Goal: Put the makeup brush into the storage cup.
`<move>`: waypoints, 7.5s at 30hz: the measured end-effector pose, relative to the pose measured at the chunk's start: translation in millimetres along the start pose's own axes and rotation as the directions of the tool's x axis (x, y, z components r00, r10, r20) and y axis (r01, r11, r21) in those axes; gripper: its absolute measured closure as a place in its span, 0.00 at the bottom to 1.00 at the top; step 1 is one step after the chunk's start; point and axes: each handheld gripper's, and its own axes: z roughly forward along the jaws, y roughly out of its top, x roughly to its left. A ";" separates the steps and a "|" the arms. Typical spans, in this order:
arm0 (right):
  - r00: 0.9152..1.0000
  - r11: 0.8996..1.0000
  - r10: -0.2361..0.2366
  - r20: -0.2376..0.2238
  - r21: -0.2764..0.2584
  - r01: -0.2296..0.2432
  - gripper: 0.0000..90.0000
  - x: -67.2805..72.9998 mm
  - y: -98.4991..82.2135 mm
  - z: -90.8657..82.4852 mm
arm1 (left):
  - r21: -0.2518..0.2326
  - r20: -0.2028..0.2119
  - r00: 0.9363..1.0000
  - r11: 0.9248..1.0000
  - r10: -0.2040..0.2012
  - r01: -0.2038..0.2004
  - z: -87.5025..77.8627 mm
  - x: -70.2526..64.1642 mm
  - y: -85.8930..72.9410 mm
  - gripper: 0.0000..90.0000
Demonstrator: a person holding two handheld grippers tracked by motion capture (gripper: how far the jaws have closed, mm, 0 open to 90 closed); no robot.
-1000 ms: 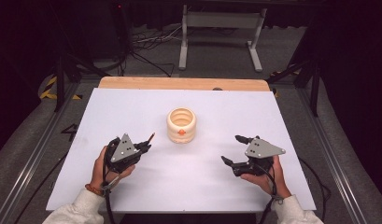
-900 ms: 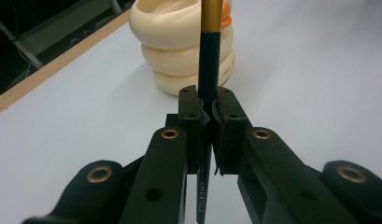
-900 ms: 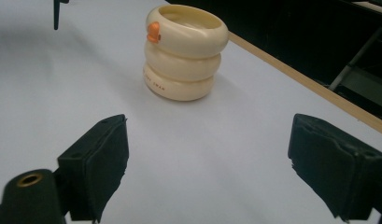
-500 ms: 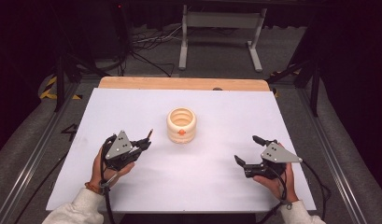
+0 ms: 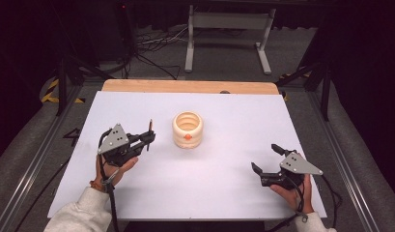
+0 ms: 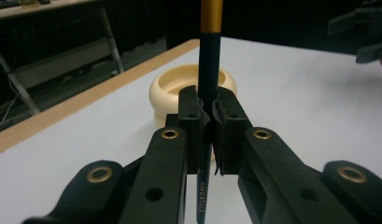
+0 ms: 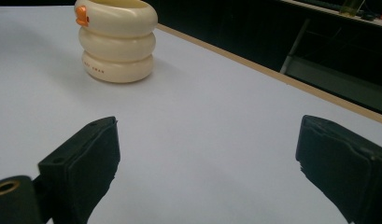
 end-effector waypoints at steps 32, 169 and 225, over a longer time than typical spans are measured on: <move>0.999 0.999 0.037 -0.017 -0.010 -0.037 0.08 -7.9 -10.8 -6.9 | -0.143 0.074 0.997 0.989 -0.032 0.042 51.9 13.6 42.9 0.93; 0.999 1.000 0.019 -0.037 -0.007 -0.019 0.10 -6.9 -7.9 -9.6 | -0.066 0.085 0.996 0.997 0.041 -0.035 93.0 16.1 8.9 0.49; 0.999 0.999 -0.030 -0.010 -0.033 0.030 0.10 0.8 -0.5 -15.4 | -0.036 -0.073 0.995 0.997 0.065 -0.067 28.7 10.9 -14.0 0.04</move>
